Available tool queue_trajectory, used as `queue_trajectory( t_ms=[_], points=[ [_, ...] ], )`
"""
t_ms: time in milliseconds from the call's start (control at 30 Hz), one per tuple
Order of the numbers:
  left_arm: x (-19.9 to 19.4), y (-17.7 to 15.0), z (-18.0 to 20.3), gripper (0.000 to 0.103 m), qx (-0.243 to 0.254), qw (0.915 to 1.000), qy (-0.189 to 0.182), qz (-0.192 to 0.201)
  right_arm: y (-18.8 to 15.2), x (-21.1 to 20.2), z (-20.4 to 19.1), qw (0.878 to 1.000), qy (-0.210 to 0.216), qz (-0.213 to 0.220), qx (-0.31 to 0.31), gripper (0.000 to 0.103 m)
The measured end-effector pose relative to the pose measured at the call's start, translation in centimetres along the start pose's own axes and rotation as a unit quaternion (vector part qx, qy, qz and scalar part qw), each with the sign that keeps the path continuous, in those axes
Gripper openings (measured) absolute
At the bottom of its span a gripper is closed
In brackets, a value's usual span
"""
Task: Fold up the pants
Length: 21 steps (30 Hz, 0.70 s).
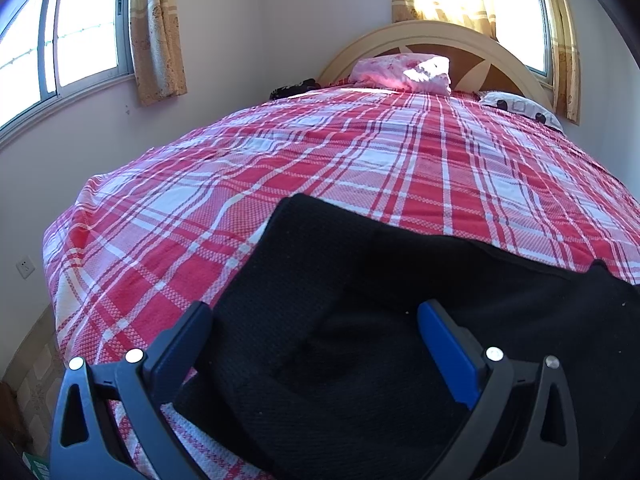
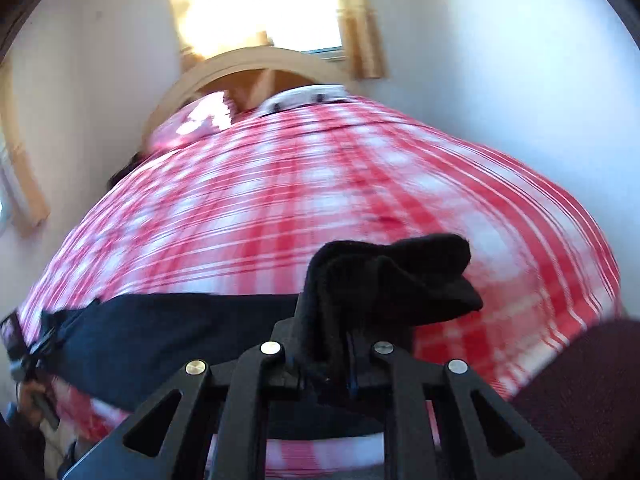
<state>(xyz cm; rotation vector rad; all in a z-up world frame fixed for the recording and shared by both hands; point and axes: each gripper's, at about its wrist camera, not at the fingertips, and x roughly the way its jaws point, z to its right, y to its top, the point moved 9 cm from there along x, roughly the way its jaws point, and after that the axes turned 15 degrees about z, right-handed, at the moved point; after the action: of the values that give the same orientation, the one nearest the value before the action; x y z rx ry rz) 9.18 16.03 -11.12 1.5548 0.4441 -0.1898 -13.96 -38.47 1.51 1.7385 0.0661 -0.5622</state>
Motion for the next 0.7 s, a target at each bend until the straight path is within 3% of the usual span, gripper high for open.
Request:
queue_trajectory(
  t_ms=[100,200,300,467,700],
  points=[
    [0.0,0.0,0.0,0.103,-0.002,1.0,-0.003,0.001,-0.6,1.1,-8.8,0.995,0.052,-0.009,-0.09,0.015],
    [-0.1,0.0,0.0,0.103,-0.004,1.0,-0.006,0.002,-3.3,2.1,-15.8,0.985,0.106,-0.03,-0.13,0.015],
    [-0.1,0.0,-0.1,0.103,-0.005,1.0,-0.007,0.003,-6.7,3.7,-21.7,0.974,0.125,-0.035,-0.187,0.015],
    [-0.3,-0.1,-0.1,0.103,-0.007,0.9999,-0.009,0.006,-11.2,4.9,-26.2,0.965,0.116,-0.028,-0.234,0.015],
    [-0.3,-0.1,-0.1,0.103,-0.008,0.9999,-0.01,0.005,-13.1,4.7,-28.0,0.954,0.042,0.028,-0.296,0.033]
  ],
)
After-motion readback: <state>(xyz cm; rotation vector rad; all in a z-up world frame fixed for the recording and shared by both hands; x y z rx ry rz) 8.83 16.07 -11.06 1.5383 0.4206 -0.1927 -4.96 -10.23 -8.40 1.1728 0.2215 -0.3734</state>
